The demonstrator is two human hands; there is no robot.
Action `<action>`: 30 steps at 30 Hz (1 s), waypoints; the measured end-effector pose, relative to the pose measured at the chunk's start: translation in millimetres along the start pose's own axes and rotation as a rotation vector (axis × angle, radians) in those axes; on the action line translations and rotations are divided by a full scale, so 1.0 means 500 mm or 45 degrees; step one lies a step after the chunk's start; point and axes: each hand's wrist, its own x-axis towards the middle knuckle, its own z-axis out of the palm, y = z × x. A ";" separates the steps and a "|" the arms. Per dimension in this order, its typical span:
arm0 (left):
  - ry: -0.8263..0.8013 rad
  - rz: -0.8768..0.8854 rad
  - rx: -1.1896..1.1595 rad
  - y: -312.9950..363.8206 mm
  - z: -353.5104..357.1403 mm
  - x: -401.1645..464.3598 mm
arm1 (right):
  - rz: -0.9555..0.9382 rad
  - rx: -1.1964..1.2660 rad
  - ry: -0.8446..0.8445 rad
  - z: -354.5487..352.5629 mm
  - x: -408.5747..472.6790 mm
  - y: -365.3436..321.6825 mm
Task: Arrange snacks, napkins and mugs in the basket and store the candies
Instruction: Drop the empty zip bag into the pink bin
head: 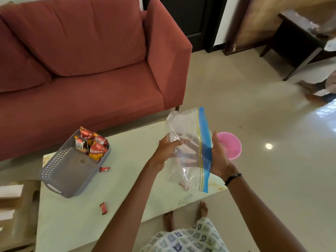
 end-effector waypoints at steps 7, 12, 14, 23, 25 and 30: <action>-0.191 -0.067 0.056 -0.021 0.068 0.078 | -0.247 -0.472 0.360 -0.100 -0.002 -0.068; -0.252 -0.328 -0.513 -0.056 0.133 0.148 | -0.392 -0.780 0.521 -0.239 0.011 -0.147; -0.285 -0.422 -0.633 -0.075 0.163 0.185 | -0.417 -1.083 0.494 -0.284 0.005 -0.188; -0.350 -0.687 -0.391 -0.164 0.351 0.351 | -0.371 -2.387 0.126 -0.473 0.042 -0.287; -0.213 -0.650 -0.305 -0.192 0.385 0.386 | -0.417 -2.263 0.242 -0.520 0.039 -0.280; 0.112 -0.519 -0.244 -0.259 0.440 0.469 | -0.138 -0.914 0.631 -0.621 0.009 -0.273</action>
